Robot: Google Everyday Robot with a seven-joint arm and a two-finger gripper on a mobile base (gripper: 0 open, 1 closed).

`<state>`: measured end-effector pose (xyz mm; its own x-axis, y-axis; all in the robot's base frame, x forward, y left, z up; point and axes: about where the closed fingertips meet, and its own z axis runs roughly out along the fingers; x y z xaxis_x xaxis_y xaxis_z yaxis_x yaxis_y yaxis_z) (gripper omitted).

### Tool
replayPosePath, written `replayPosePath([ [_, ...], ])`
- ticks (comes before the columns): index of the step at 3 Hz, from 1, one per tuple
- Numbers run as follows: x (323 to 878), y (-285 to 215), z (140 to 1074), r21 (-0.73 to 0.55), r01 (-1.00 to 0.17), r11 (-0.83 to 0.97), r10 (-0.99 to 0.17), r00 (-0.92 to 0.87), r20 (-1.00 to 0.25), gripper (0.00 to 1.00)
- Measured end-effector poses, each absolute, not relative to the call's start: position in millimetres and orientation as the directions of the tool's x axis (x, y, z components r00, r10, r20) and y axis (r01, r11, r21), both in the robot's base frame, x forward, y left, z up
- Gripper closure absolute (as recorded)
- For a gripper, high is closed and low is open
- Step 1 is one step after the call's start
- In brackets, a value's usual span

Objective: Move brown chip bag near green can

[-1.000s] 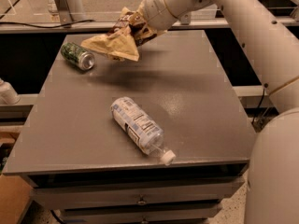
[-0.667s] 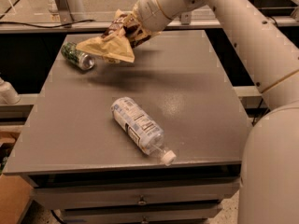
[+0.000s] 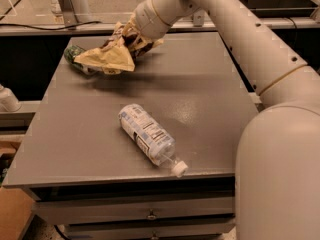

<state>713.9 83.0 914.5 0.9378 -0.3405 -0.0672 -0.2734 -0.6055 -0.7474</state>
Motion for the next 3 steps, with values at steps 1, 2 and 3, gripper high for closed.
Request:
replayPosePath([
  [1,713,86,906,-0.731,-0.275,-0.625,-0.334,0.940,-0.068,1.00],
  [2,712,88,899,-0.718,-0.274,-0.640,-0.328,0.942,-0.068,1.00],
  [3,708,89,893,-0.704,-0.272,-0.655,-0.317,0.946,-0.070,0.82],
])
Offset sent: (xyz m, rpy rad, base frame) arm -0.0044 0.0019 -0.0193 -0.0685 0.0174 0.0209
